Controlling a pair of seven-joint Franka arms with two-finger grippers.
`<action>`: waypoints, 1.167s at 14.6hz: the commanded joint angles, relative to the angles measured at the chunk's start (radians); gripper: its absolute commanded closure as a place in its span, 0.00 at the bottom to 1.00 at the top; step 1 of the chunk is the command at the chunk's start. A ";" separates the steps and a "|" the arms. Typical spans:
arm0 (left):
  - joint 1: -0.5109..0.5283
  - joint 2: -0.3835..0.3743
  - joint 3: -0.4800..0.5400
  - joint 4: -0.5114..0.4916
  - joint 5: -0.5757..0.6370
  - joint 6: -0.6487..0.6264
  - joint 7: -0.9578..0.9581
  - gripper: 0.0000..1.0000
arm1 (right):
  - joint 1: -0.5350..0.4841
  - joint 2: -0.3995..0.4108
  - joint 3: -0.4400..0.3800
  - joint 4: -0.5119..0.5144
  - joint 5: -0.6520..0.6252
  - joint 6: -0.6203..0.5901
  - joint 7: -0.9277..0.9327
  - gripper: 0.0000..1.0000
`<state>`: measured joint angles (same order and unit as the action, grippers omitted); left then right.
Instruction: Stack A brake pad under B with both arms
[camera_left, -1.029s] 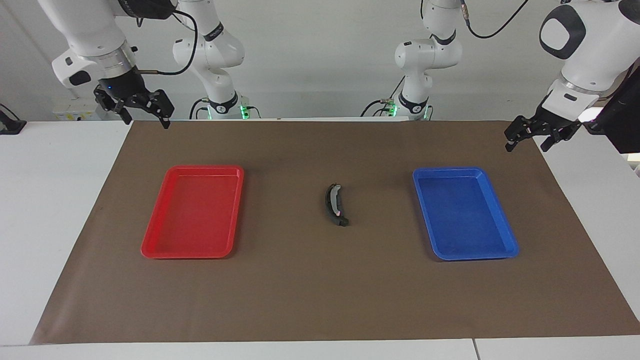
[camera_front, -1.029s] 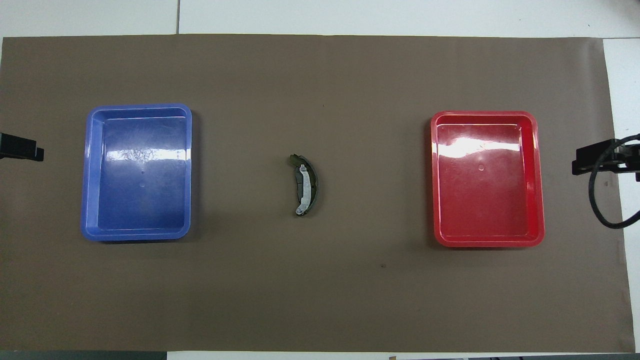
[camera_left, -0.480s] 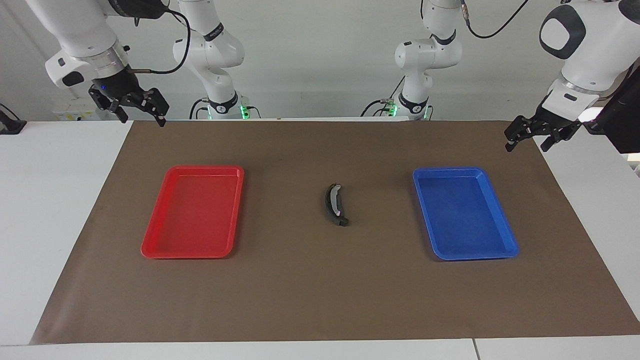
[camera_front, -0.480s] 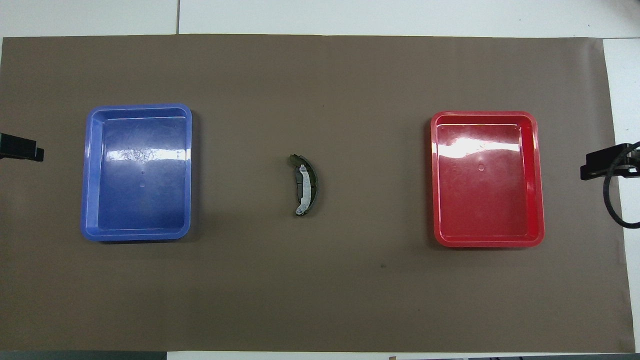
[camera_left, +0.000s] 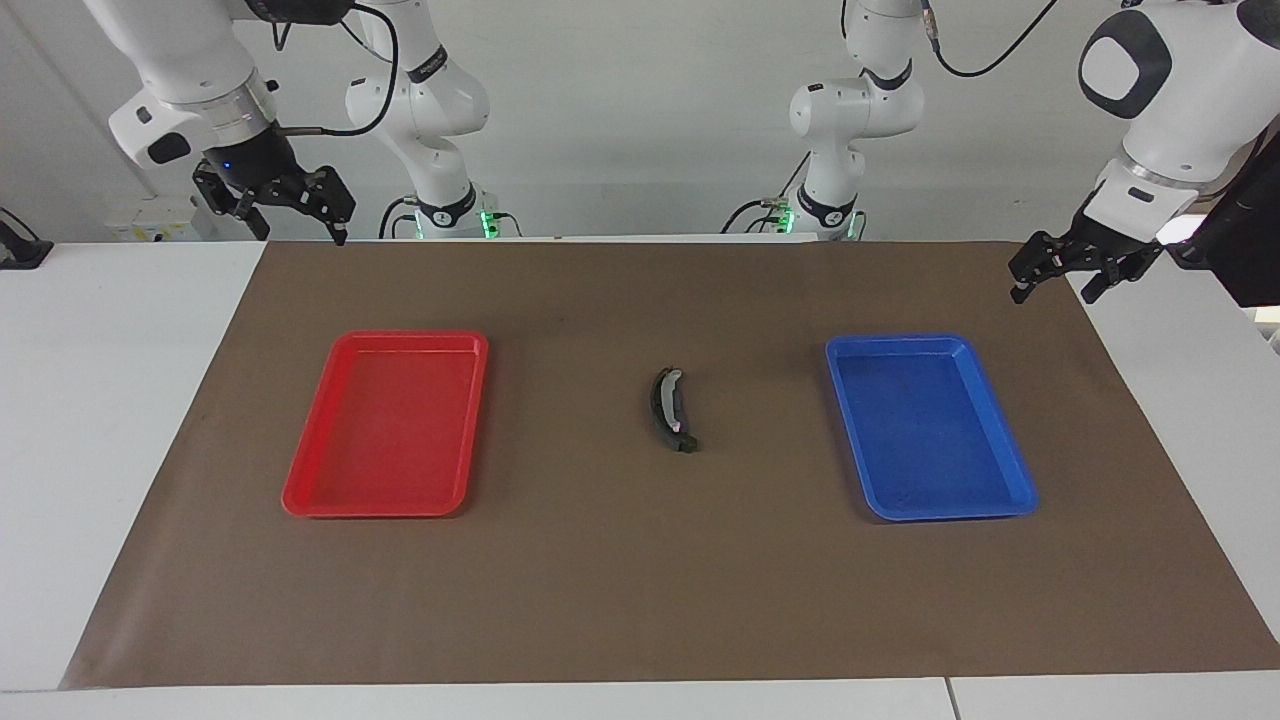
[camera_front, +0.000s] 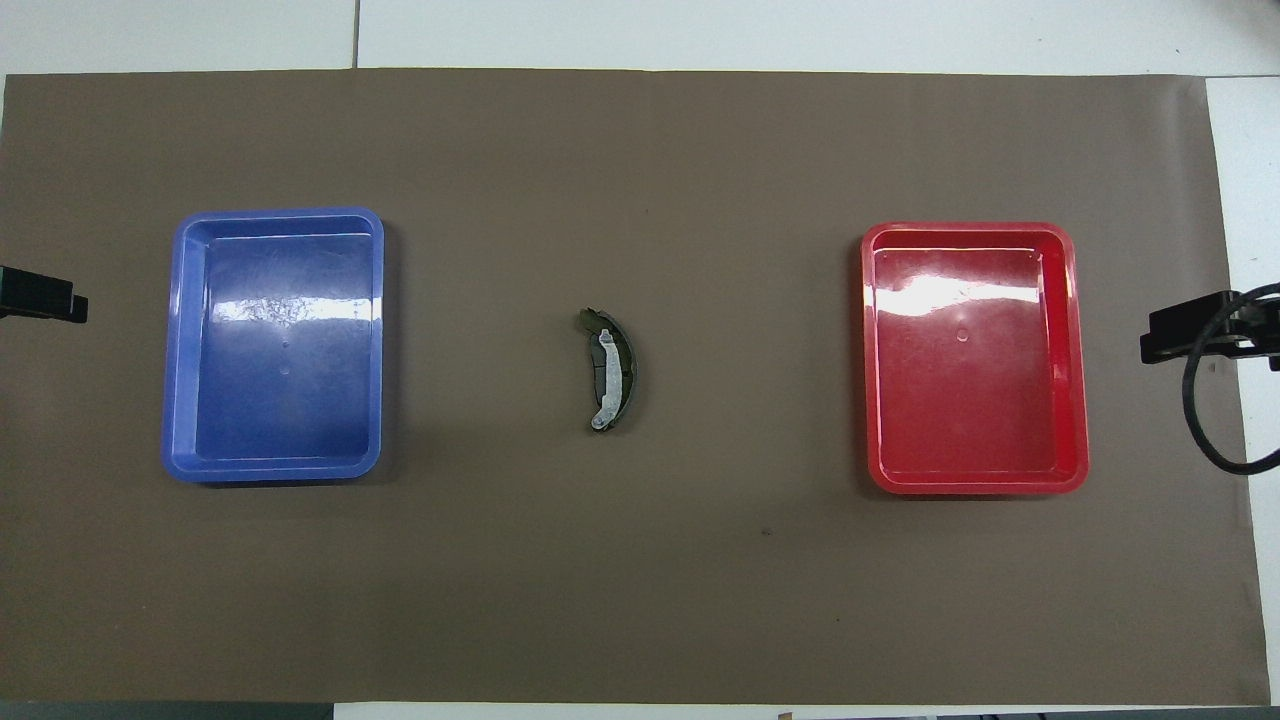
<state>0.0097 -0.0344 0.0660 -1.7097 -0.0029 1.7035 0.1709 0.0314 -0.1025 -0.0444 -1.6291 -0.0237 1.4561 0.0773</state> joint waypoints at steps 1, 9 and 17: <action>0.006 -0.019 -0.005 -0.025 0.014 0.013 -0.013 0.00 | 0.001 0.012 -0.008 0.017 0.011 -0.010 -0.017 0.00; 0.006 -0.018 -0.005 -0.027 0.014 0.013 -0.013 0.00 | -0.047 0.069 0.006 0.089 -0.013 -0.020 -0.027 0.00; 0.006 -0.019 -0.006 -0.025 0.014 0.013 -0.013 0.00 | -0.039 0.055 0.006 0.068 -0.012 -0.010 -0.017 0.00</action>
<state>0.0097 -0.0344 0.0660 -1.7101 -0.0029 1.7035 0.1708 -0.0022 -0.0509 -0.0474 -1.5738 -0.0298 1.4561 0.0770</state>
